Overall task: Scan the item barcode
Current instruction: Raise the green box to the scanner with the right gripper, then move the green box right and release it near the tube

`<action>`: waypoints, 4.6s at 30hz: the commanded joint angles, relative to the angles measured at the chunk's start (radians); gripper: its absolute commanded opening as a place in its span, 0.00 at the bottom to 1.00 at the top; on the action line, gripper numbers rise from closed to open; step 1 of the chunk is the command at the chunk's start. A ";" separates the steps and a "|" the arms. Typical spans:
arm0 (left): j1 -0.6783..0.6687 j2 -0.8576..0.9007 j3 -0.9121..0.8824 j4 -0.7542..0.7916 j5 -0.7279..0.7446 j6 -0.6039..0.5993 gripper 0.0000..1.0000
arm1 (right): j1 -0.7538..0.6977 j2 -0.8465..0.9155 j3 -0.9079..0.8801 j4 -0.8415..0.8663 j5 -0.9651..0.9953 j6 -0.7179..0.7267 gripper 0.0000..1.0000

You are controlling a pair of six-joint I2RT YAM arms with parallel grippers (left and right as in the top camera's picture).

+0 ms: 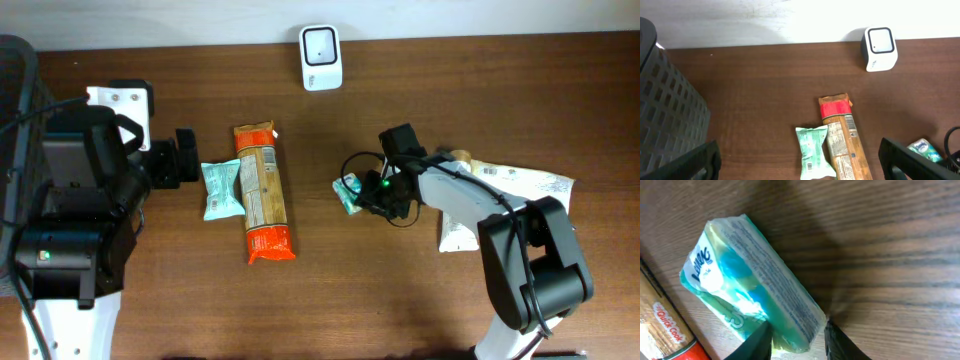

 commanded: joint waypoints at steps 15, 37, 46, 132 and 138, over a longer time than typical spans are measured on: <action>0.002 -0.006 0.005 0.002 -0.007 0.013 0.99 | -0.286 -0.223 -0.007 0.049 -0.874 -0.140 0.04; 0.002 -0.006 0.005 0.002 -0.007 0.013 0.99 | 0.069 -0.231 0.505 -0.206 0.321 -0.373 0.04; 0.002 -0.006 0.005 0.002 -0.007 0.012 0.99 | 0.196 0.220 0.698 0.410 0.980 -0.827 0.04; 0.002 -0.006 0.005 -0.001 -0.007 0.012 0.99 | -0.307 0.018 0.152 -0.510 0.083 -0.627 0.19; 0.002 -0.006 0.005 -0.002 -0.007 0.012 0.99 | -0.051 0.021 0.299 -0.303 -0.214 -0.493 0.70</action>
